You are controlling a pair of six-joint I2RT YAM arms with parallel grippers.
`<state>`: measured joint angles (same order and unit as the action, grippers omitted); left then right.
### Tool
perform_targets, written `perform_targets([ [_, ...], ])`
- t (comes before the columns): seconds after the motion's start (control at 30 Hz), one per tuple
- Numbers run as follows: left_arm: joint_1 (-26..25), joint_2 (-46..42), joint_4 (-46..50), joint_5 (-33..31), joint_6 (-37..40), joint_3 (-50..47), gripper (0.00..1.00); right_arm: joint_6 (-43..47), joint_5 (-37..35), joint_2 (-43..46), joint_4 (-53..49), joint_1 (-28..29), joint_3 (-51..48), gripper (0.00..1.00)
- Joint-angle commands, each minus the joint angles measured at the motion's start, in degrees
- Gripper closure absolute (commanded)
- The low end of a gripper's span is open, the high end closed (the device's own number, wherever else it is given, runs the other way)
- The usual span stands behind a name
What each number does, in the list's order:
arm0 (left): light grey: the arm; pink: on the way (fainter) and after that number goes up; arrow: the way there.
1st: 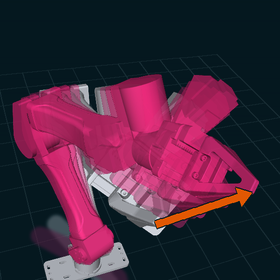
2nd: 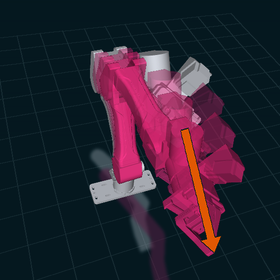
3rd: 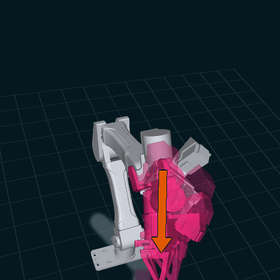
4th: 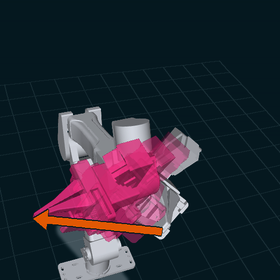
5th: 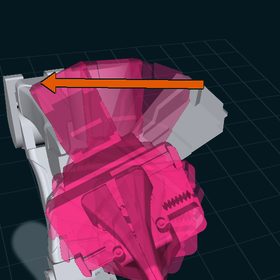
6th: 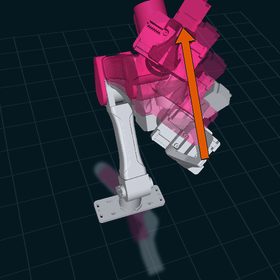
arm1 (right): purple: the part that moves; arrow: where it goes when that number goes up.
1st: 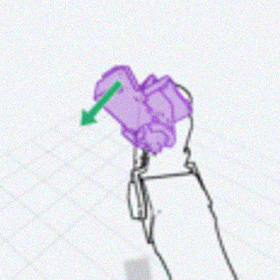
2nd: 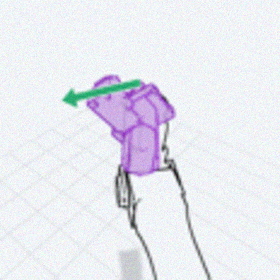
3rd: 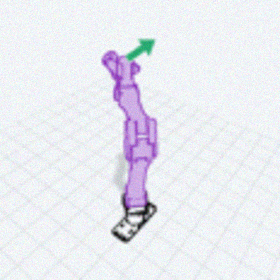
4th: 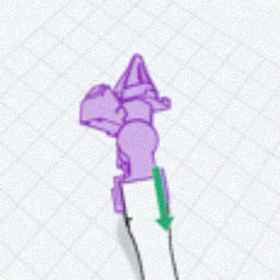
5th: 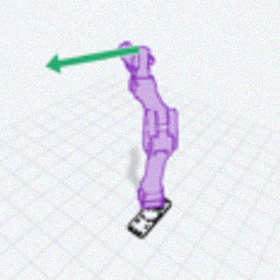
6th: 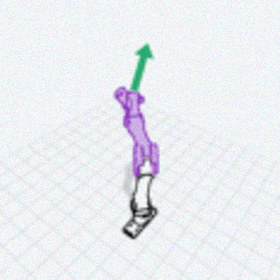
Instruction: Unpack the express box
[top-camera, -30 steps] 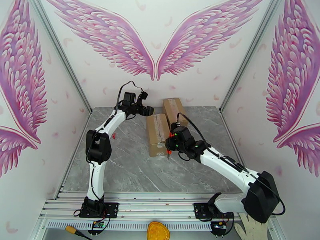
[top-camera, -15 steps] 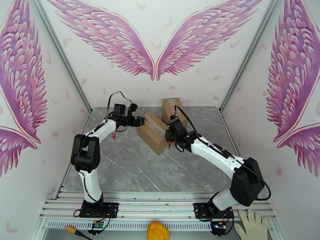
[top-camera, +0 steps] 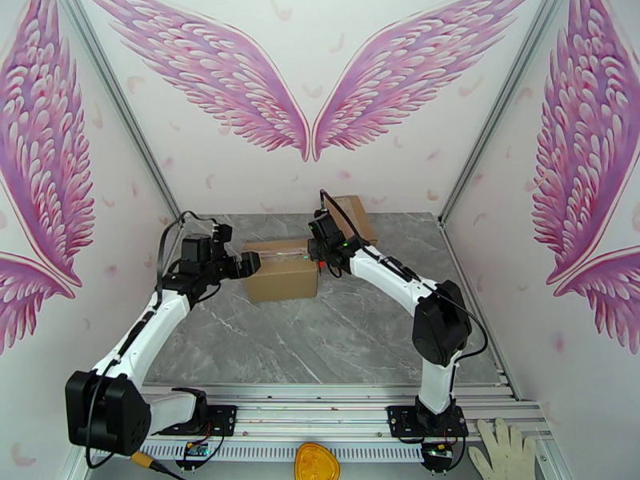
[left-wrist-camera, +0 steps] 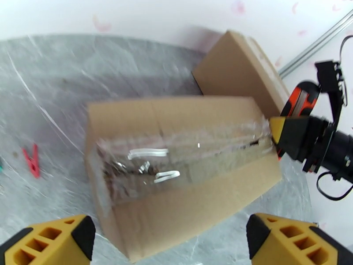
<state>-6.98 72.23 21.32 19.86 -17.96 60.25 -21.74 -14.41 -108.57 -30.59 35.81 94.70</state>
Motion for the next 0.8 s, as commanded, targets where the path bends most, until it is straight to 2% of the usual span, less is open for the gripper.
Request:
perform_targets([
  [0.0, 0.74, 5.59, 1.28, -2.0, 2.48, 7.69, 0.04, 1.57, -0.85, 4.59, -1.84, 0.43, -1.64, 0.99],
  [0.23, 0.49, 23.16, 1.32, 5.2, 5.8, 23.05, 0.07, -0.08, -3.12, 18.77, 1.25, 0.9, -16.81, 1.0],
  [0.37, 0.06, 31.22, 3.9, 8.26, 7.23, 29.09, 0.11, 3.22, 2.48, 24.11, 7.84, 3.36, -24.81, 1.0],
  [0.5, -0.08, 33.41, 4.39, 11.1, 7.27, 28.93, 0.12, 3.56, 7.95, 20.89, 13.04, 7.2, -25.27, 1.0],
  [0.57, 0.02, 32.86, 4.93, 11.73, 7.99, 27.26, 0.13, 3.11, 8.13, 17.19, 13.7, 8.53, -22.95, 1.0],
  [0.67, 0.51, 30.13, 5.48, 13.03, 8.98, 23.59, 0.14, 0.99, 4.81, 12.61, 12.89, 8.7, -18.82, 1.0],
  [0.77, 1.42, 26.14, 4.9, 15.09, 8.86, 18.32, 0.14, 0.35, -2.42, 8.97, 11.02, 8.4, -14.6, 1.0],
])
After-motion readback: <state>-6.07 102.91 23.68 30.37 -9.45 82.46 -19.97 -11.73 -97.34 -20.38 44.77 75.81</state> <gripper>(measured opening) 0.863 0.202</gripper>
